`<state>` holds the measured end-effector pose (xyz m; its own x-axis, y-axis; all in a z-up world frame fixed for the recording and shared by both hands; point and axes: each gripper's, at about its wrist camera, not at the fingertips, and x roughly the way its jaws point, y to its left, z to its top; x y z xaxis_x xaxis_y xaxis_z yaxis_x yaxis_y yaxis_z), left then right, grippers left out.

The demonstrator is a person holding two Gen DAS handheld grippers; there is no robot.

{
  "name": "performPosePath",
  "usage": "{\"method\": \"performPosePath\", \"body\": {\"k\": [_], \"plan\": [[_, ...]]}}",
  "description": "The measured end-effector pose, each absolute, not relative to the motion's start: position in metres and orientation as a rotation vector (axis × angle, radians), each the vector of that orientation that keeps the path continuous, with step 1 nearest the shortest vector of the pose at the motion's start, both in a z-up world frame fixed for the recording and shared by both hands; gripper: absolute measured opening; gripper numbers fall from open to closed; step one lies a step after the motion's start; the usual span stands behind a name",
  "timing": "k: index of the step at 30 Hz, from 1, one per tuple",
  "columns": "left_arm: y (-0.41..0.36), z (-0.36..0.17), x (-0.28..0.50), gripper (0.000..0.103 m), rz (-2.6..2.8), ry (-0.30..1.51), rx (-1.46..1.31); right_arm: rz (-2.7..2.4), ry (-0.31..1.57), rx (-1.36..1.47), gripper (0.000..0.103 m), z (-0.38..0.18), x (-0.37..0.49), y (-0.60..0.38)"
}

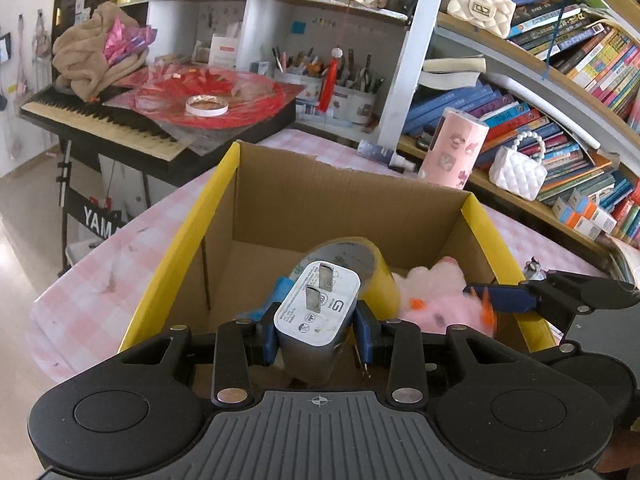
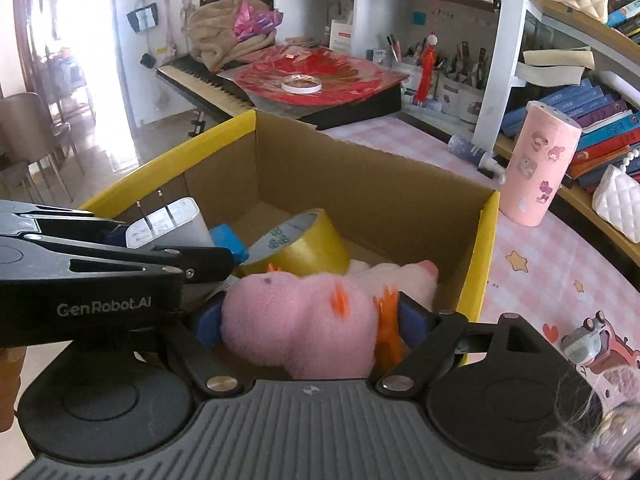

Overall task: Organize objects
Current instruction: 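Open the left tool to drop the charger into the yellow box while the right tool drops the plush, then move both open tools back toward the mint stapler and grey toy car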

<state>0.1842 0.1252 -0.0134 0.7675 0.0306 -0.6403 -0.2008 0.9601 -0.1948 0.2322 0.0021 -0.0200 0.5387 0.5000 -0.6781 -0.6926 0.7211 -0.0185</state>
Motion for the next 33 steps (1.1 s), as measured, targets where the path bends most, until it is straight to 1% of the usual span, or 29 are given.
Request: {"method": "performPosePath", "body": {"k": [6,8,9,10,11,13,15,17,22,27,33], "plan": [[0.126,-0.012,0.183,0.036,0.107,0.681,-0.26,0.706,0.691,-0.291,0.087,-0.019,0.227,0.001],[0.126,-0.01,0.18,0.038,0.104,0.669,-0.254,0.679,0.675,-0.297,0.089,-0.017,0.223,0.001],[0.125,-0.008,0.179,0.041,0.099,0.662,-0.248,0.661,0.668,-0.293,0.092,-0.015,0.221,-0.001],[0.125,-0.007,0.177,0.05,0.096,0.654,-0.243,0.649,0.662,-0.285,0.093,-0.013,0.219,-0.004],[0.124,-0.004,0.174,0.055,0.099,0.638,-0.235,0.643,0.656,-0.277,0.093,-0.011,0.216,-0.007],[0.124,0.001,0.168,0.057,0.101,0.603,-0.23,0.629,0.637,-0.269,0.094,-0.007,0.208,-0.013],[0.124,0.009,0.162,0.062,0.092,0.575,-0.236,0.614,0.609,-0.269,0.094,-0.002,0.198,-0.018],[0.122,0.017,0.154,0.069,0.084,0.538,-0.237,0.579,0.578,-0.266,0.095,0.003,0.187,-0.022],[0.118,0.034,0.129,0.08,0.056,0.461,-0.211,0.496,0.537,-0.215,0.095,0.014,0.164,-0.036],[0.117,0.032,0.101,0.084,0.055,0.459,-0.183,0.375,0.534,-0.154,0.095,0.013,0.138,-0.049],[0.12,0.015,0.07,0.086,0.063,0.527,-0.193,0.28,0.572,-0.16,0.095,0.0,0.105,-0.053]]}}
